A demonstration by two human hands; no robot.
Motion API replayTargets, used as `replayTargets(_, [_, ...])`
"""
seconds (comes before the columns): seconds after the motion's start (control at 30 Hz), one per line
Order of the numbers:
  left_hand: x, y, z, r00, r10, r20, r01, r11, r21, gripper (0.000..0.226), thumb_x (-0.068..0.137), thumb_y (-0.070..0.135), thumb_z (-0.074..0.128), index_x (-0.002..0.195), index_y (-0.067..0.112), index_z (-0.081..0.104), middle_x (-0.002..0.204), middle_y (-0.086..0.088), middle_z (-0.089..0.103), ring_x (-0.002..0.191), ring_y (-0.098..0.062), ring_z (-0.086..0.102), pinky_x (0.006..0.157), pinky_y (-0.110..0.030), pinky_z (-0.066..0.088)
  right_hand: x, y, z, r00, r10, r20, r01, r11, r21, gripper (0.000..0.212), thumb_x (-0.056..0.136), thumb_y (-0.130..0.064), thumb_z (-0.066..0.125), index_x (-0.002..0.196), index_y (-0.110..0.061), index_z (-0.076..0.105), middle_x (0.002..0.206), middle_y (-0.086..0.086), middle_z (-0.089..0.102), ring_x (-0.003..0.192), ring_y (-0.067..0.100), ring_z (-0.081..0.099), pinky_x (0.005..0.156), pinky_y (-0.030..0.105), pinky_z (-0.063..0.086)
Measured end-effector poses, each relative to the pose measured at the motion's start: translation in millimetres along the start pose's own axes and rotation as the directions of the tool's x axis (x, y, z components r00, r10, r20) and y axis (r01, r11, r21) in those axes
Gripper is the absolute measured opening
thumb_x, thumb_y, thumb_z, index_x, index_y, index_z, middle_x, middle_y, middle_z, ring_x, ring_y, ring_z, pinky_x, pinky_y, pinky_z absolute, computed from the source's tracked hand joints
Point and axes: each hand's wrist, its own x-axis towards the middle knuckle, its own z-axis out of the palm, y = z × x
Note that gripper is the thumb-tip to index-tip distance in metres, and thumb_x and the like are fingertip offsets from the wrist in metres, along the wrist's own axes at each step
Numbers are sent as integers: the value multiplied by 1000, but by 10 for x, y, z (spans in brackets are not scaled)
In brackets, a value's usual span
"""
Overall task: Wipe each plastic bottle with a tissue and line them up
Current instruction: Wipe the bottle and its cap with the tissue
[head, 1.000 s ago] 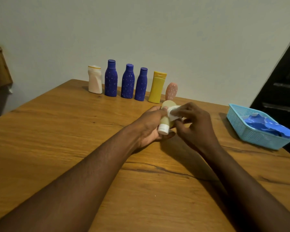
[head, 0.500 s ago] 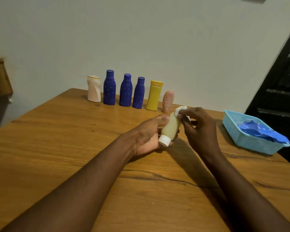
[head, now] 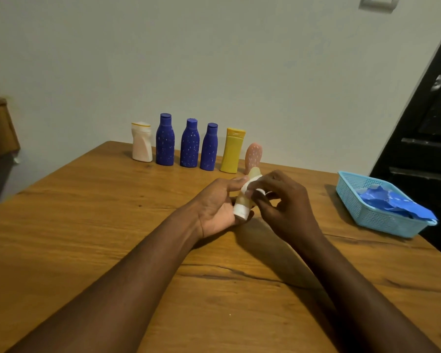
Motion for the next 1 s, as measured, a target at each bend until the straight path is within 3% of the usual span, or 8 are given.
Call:
replayTargets(0.13, [-18,-26,18,999,-29,38,26,997,68,41,98,19,64,138,20,61,133,-19,57,107,-26,59,85,-40,53,25,76,-53,980,93,-175,-98,995,-20,12,92,-14,69,104,-17,71,106,0,66,93,7,60,71,12,50])
replayTargets(0.27, [-35,-47,33,998,-54,40,50,995,90,44,96,20,66,139,20,58,138,-21,57,112,-28,59,84,-41,54,20,106,-50,962,158,-222,-163,987,-6,13,93,-16,69,106,-13,70,107,0,67,91,6,61,70,6,46])
replayTargets(0.4, [-45,-23,7,999,-48,17,47,997,57,43,91,15,67,134,15,64,139,-21,60,114,-30,60,94,-45,52,-29,53,-31,997,74,-35,-71,994,85,10,86,-13,76,96,-13,74,95,-5,67,84,9,63,69,19,54])
replayTargets(0.53, [-55,28,-11,998,-40,-54,44,996,74,39,86,14,75,124,9,69,114,-16,72,96,-23,63,79,-36,55,-32,0,-4,996,17,89,-29,991,130,11,82,-9,77,91,-15,75,88,-12,67,80,12,65,69,29,58])
replayTargets(0.6, [-63,41,-23,996,-24,-83,30,997,66,47,80,14,79,125,5,68,104,-12,75,94,-20,65,75,-34,57,-17,-2,13,999,30,38,-35,991,131,11,84,-7,75,92,-14,73,91,-10,67,83,10,65,71,27,59])
replayTargets(0.7, [-62,60,-27,997,27,-78,-20,995,96,46,83,14,80,127,8,67,110,-13,75,88,-21,74,71,-35,61,-3,23,18,995,63,-74,-56,994,96,9,88,-10,73,96,-14,70,97,-6,66,88,8,64,72,22,57])
replayTargets(0.87, [-60,28,14,999,41,-22,-35,973,228,39,91,14,75,127,25,63,115,-11,78,104,-27,76,88,-45,62,16,103,-55,960,156,-231,-150,988,45,12,93,-15,69,104,-15,70,106,-2,67,93,4,61,71,8,47])
replayTargets(1.0, [-64,6,34,997,70,-19,-61,949,308,38,97,23,70,132,31,59,115,-8,78,102,-20,76,70,-32,61,17,127,-61,953,174,-247,-172,985,32,18,93,-11,67,111,-15,72,109,0,67,95,9,62,71,6,47])
